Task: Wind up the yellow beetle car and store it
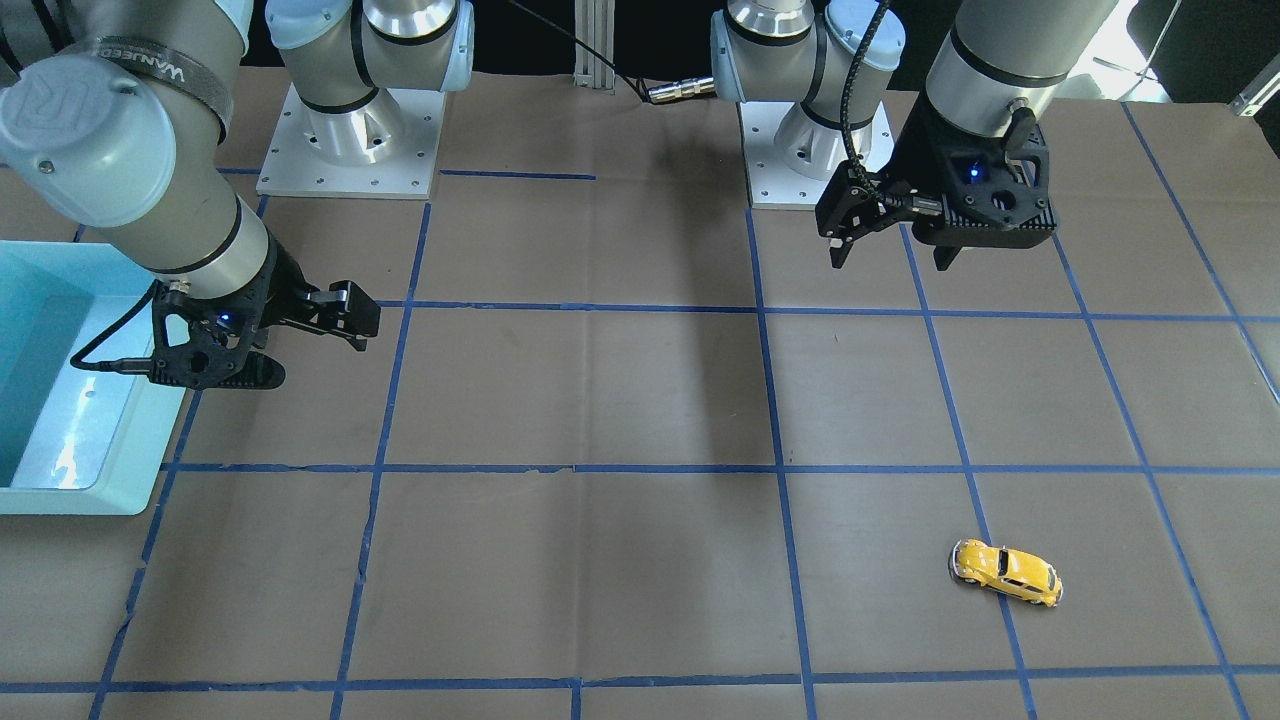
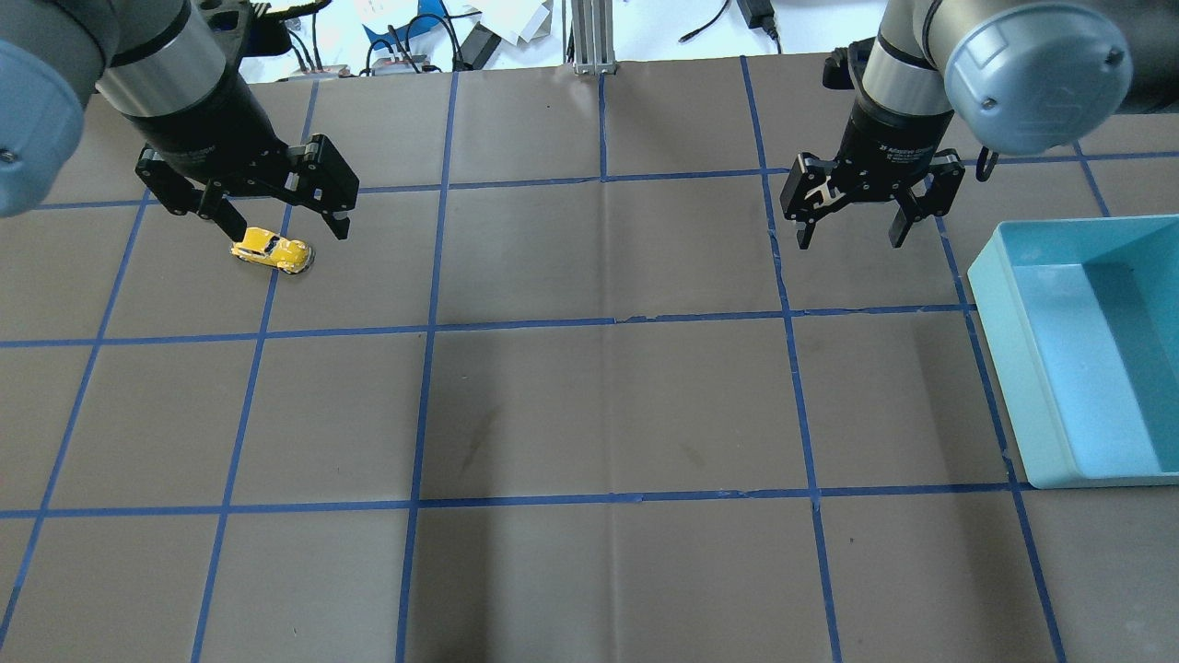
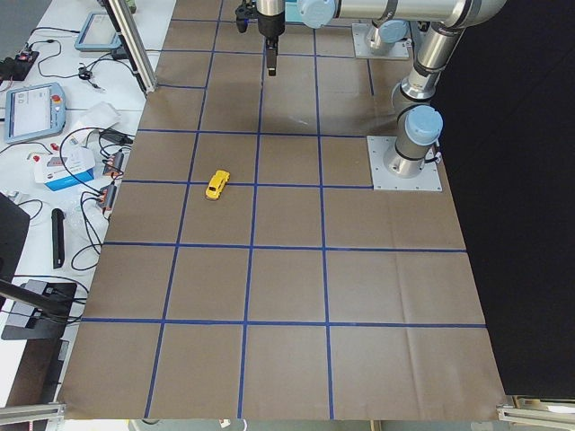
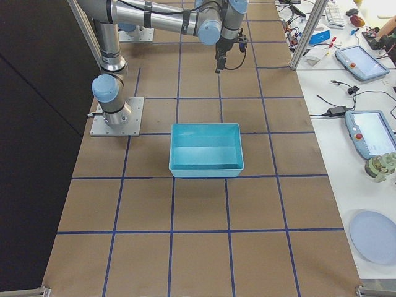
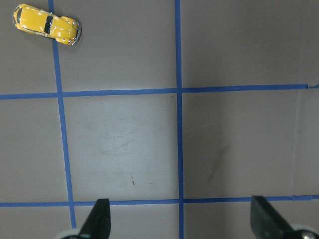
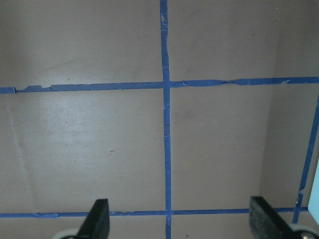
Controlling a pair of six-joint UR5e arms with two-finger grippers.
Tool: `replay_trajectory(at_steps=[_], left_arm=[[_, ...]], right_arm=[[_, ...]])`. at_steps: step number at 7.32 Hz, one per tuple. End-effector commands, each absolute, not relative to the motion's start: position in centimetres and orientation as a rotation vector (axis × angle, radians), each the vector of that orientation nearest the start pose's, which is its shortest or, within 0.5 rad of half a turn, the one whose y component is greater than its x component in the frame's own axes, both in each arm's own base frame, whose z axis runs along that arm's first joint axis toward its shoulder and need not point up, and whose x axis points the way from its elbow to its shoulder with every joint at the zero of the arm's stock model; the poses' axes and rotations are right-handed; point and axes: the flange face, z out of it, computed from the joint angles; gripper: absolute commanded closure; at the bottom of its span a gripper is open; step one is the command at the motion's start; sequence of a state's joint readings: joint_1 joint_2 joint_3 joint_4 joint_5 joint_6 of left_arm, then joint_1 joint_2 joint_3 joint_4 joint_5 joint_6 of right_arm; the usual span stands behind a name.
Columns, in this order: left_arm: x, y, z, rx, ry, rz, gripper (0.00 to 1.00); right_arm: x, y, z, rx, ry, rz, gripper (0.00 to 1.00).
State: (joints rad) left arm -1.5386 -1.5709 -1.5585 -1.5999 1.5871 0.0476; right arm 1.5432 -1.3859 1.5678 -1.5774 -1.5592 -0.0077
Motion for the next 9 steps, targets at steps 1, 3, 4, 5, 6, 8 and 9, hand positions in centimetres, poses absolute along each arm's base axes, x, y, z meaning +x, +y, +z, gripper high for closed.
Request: replay_trajectory(at_steps=[1, 3, 4, 5, 6, 8, 9], left_arm=[[-11.6, -49.5, 49.0, 0.024, 3.127, 0.030, 0.00], [-11.6, -49.5, 49.0, 0.027, 3.128, 0.030, 0.00], [-11.5, -49.5, 49.0, 0.022, 3.127, 0.030, 0.00], [-11.6, -49.4, 49.5, 0.024, 3.127, 0.015, 0.00], [-11.7, -49.7, 49.4, 0.026, 3.133, -0.011, 0.00], [-11.6, -49.7, 48.3, 0.057, 3.134, 0.010, 0.00], [-11.6, -49.7, 48.0, 0.112, 3.132, 0.008, 0.00]], right_arm=[[12.0, -54.9, 39.5, 0.033, 3.112, 0.263, 0.00], [12.0, -54.9, 39.6, 0.028, 3.112, 0.263, 0.00], [12.0, -54.9, 39.5, 0.028, 3.110, 0.263, 0.00], [12.0, -54.9, 39.5, 0.023, 3.113, 0.265, 0.00], [12.0, -54.9, 39.5, 0.021, 3.112, 0.263, 0.00], [11.9, -54.9, 39.9, 0.025, 3.116, 0.254, 0.00], [11.8, -55.1, 40.5, 0.035, 3.118, 0.232, 0.00]])
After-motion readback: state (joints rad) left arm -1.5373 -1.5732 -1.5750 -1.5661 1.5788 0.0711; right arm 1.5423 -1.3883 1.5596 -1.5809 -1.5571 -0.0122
